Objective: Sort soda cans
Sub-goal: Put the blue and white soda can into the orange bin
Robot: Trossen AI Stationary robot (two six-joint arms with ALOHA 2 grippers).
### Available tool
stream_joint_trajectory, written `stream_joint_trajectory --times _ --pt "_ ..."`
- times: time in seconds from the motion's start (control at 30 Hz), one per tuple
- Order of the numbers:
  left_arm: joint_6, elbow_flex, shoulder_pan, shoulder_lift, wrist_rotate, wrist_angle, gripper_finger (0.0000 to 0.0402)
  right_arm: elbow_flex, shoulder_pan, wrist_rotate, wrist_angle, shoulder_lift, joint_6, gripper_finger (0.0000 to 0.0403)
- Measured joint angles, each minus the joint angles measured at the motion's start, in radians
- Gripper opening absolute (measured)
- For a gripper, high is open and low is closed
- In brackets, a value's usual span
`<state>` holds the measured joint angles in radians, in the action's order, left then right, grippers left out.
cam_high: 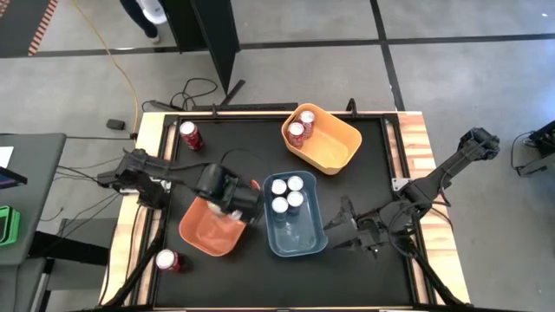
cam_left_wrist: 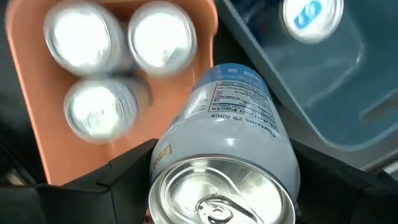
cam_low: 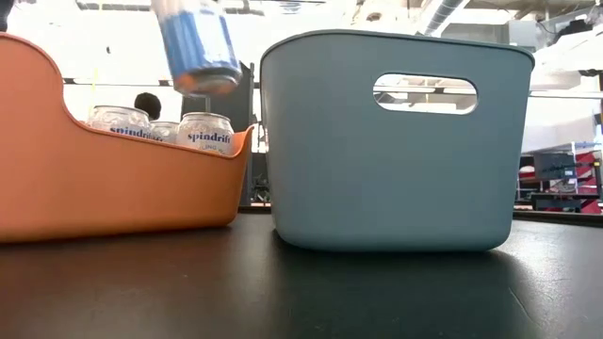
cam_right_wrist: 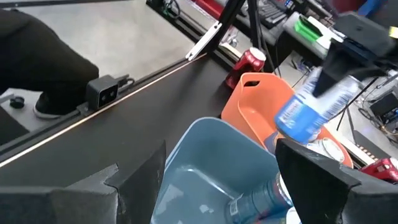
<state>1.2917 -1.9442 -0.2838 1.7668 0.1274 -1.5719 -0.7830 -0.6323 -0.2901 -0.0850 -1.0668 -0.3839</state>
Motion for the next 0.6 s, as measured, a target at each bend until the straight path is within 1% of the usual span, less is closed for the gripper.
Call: stream_joint_trajectory --times 0.17,0.23,0.4,0.6 --pt "-0.085 0.035 0.050 0.001 0.009 0.000 0.0306 0.000 -0.001 0.000 -0.025 0.001 0.000 0.0323" --pt "-0.106 0.066 0.054 0.001 -0.012 0.004 0.0306 0.000 -0.001 0.000 -0.032 0.001 0.000 0.0323" --pt "-0.122 0.154 0.055 0.003 -0.044 0.000 0.0306 0.000 -0.001 0.000 -0.045 0.002 0.000 0.0323" --pt "-0.120 0.238 0.053 0.003 -0.038 0.007 0.0306 0.000 -0.001 0.000 -0.044 0.002 0.001 0.0323"
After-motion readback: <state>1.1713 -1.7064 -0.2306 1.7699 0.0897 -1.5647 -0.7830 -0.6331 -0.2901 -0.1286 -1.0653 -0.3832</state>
